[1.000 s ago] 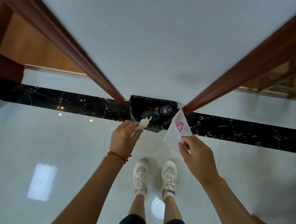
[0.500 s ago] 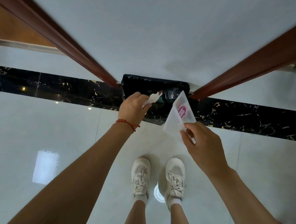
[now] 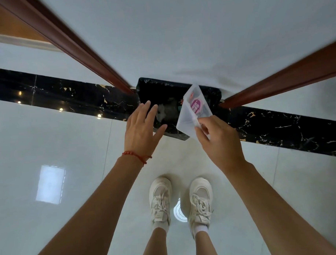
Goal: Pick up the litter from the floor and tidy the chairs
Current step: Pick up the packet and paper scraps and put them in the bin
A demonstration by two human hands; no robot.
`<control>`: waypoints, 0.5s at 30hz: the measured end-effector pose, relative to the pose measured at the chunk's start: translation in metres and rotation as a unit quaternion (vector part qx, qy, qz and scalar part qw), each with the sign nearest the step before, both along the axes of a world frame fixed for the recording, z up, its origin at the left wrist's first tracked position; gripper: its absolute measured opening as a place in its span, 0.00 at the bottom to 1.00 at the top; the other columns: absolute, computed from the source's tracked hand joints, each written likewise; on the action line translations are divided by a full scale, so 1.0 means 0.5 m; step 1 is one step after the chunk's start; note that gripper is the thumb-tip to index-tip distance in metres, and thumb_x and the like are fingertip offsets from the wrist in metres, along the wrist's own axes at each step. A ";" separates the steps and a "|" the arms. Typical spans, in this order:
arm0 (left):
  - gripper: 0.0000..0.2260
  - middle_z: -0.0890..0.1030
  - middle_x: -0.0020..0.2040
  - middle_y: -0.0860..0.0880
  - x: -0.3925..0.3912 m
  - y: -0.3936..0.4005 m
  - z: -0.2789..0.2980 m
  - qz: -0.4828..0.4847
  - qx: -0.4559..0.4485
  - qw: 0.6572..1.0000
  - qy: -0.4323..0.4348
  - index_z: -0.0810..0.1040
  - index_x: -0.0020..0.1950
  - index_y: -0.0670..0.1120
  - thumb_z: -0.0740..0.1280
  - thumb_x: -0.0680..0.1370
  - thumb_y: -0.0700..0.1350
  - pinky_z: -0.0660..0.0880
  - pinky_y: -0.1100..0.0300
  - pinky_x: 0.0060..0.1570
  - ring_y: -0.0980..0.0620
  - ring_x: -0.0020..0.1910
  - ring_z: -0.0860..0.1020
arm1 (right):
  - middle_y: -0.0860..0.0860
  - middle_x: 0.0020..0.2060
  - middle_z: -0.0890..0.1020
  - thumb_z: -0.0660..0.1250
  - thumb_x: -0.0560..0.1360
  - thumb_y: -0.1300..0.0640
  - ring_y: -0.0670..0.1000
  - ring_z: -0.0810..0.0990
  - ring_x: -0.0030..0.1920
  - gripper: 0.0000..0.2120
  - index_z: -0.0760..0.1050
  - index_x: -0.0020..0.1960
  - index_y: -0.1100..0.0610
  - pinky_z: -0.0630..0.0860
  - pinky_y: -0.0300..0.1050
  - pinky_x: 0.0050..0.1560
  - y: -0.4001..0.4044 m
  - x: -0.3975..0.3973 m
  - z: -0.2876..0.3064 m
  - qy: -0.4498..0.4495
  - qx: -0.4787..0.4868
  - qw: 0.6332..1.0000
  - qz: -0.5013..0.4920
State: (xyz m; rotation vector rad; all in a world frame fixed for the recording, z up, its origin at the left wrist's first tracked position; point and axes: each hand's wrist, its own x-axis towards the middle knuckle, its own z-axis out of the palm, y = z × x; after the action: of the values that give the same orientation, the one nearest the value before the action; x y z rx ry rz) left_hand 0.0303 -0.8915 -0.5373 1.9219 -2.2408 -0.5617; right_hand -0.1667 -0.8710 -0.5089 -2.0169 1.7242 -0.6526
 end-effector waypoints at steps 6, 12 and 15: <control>0.25 0.75 0.61 0.35 0.055 0.073 0.027 0.051 -0.003 0.999 -0.020 0.74 0.62 0.36 0.61 0.74 0.54 0.68 0.40 0.55 0.34 0.59 0.74 | 0.59 0.31 0.77 0.66 0.72 0.63 0.55 0.75 0.30 0.05 0.75 0.41 0.65 0.75 0.44 0.30 -0.064 0.058 -0.024 0.010 -0.042 0.999 0.032; 0.26 0.75 0.61 0.35 0.084 0.085 0.035 0.058 0.002 0.998 -0.019 0.74 0.62 0.36 0.58 0.74 0.54 0.68 0.40 0.55 0.33 0.58 0.74 | 0.61 0.38 0.78 0.69 0.69 0.62 0.60 0.77 0.38 0.09 0.75 0.47 0.66 0.77 0.51 0.34 -0.117 0.100 -0.040 0.043 -0.042 0.998 0.037; 0.26 0.75 0.61 0.35 0.083 0.076 0.045 0.048 -0.001 0.999 -0.022 0.73 0.62 0.36 0.58 0.74 0.54 0.68 0.41 0.56 0.34 0.59 0.74 | 0.62 0.48 0.79 0.73 0.68 0.58 0.63 0.77 0.49 0.19 0.74 0.55 0.66 0.77 0.57 0.44 -0.114 0.096 -0.040 0.067 0.007 0.997 0.037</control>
State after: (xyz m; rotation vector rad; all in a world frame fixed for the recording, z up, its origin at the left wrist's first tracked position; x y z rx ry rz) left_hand 0.0720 -0.8535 -0.5146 2.0464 -2.1601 -0.5101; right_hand -0.1186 -0.9279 -0.5288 -2.1479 1.7138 -0.4901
